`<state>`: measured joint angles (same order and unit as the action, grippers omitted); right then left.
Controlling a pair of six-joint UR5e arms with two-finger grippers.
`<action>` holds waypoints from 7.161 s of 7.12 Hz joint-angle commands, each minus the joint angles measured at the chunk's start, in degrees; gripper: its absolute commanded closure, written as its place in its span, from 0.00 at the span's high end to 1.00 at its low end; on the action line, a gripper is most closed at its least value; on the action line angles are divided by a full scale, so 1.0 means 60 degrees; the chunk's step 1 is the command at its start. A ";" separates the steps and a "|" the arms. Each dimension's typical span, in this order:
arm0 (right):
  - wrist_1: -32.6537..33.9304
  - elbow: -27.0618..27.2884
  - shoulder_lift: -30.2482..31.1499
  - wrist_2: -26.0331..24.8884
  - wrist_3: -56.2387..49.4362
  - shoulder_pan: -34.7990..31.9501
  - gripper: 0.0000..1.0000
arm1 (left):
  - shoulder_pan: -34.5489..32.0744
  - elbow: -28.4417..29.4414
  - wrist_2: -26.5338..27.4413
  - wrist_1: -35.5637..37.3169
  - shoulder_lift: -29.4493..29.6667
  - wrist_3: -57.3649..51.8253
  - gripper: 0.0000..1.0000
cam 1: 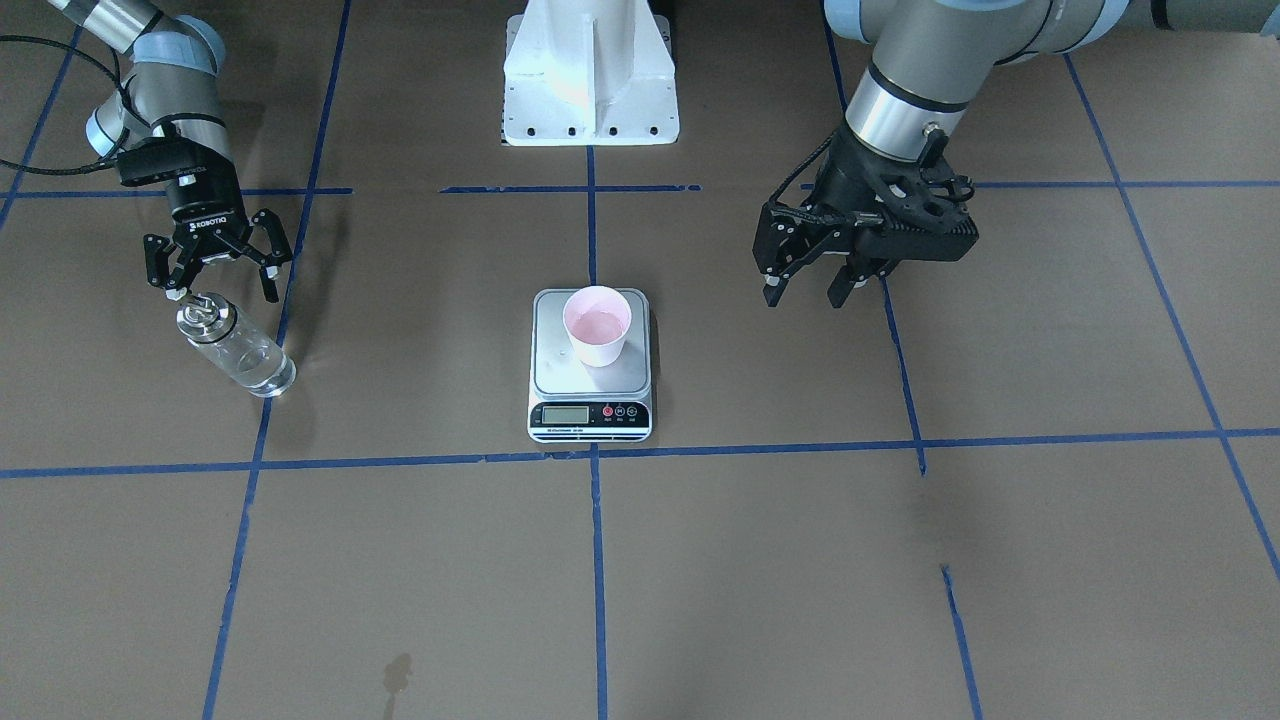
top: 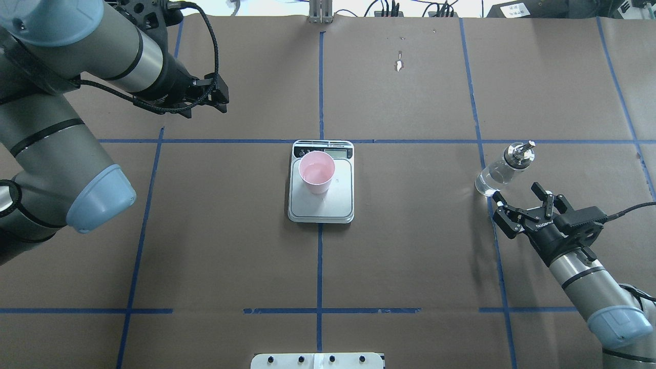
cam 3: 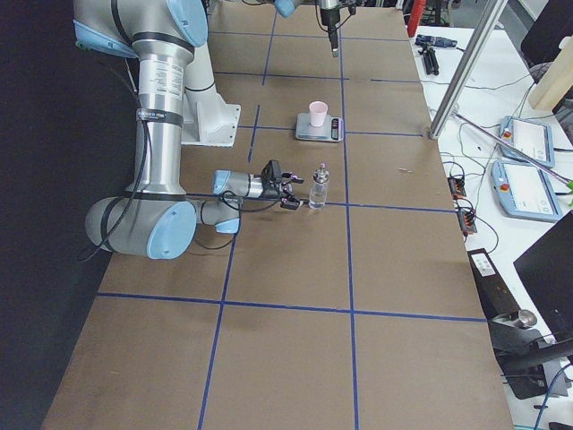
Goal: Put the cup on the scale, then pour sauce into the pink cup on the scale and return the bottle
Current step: 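Close the right gripper around the glass sauce bottle, then lift the bottle with the right gripper and carry it beside the cup, then tilt the bottle with the right gripper, spout over the pink cup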
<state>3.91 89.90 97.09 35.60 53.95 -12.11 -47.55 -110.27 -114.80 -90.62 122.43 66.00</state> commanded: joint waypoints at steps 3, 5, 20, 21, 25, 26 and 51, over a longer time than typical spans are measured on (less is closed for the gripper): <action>0.0007 -0.0598 -0.0581 0.0058 -0.0011 -0.0340 1.00 | 0.0001 0.0009 0.0002 0.0000 0.0000 -0.0013 0.71; 0.0051 -0.0787 -0.0916 0.0087 0.0003 -0.0500 1.00 | 0.0001 -0.0020 0.0002 0.0000 0.0014 0.0002 0.71; -0.0051 -0.1363 -0.1856 0.0907 0.0164 -0.1436 0.00 | -0.0058 -0.0137 -0.0013 0.0176 0.0058 -0.0013 0.70; -0.0037 -0.1201 -0.1856 0.0922 0.0135 -0.1483 0.00 | -0.0058 -0.0137 -0.0013 0.0176 0.0058 -0.0013 0.70; 0.1230 -0.0921 -0.4035 0.1611 0.0164 -0.1732 0.00 | -0.0087 -0.0108 -0.0100 0.0176 0.0015 -0.0056 0.70; 0.2398 -0.0602 -0.4270 0.1611 0.0150 -0.1703 0.00 | -0.0087 -0.0079 -0.0101 0.0162 -0.0015 -0.0071 0.70; 1.1550 0.0910 -0.5766 -0.2110 -0.7536 -0.0415 0.00 | -0.0351 -0.0064 -0.0306 0.0161 -0.0293 -0.0613 0.66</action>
<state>72.79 95.43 62.63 23.53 12.18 -15.19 -49.74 -110.65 -116.63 -89.65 120.67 62.28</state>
